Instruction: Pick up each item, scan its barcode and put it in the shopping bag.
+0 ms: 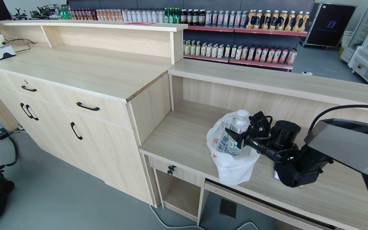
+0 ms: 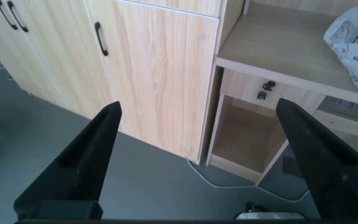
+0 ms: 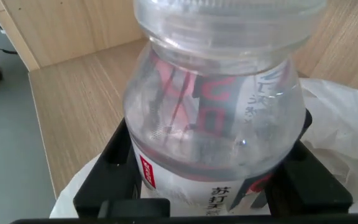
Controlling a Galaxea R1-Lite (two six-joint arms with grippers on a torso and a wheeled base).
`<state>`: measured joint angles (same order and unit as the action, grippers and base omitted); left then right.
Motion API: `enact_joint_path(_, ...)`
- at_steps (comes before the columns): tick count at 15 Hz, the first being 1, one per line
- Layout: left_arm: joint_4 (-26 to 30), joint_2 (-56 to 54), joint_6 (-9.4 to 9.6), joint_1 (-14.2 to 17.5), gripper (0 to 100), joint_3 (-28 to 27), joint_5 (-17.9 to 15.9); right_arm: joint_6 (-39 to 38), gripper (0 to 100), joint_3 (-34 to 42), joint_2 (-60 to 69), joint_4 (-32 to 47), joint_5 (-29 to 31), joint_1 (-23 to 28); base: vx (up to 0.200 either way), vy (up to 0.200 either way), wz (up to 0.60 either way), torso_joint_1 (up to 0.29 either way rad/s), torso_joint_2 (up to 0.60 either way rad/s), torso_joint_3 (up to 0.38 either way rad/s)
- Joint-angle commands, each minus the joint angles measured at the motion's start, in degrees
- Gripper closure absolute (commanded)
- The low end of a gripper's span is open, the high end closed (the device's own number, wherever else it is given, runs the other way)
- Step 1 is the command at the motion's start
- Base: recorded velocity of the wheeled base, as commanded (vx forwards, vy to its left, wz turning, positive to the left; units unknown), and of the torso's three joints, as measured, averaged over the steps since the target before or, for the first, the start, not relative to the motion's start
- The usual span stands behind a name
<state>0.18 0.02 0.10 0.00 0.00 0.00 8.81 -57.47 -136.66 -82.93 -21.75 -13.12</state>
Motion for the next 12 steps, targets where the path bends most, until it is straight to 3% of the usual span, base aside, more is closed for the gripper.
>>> enact_joint_path(1, -0.01, -0.02, -0.01, 0.0, 0, 0.0, 0.0, 0.15, 100, -0.72, -3.35, -0.3, -0.05, 0.02, 0.0, 0.0, 0.0, 0.0, 0.0, 0.0)
enact_joint_path(12, -0.01, -0.02, -0.01, 0.0, 0, 0.0, 0.0, 0.06, 100, -0.63, -7.04, -0.04, -0.05, 0.55, 0.0, 0.0, 0.0, 0.0, 0.0, 0.0)
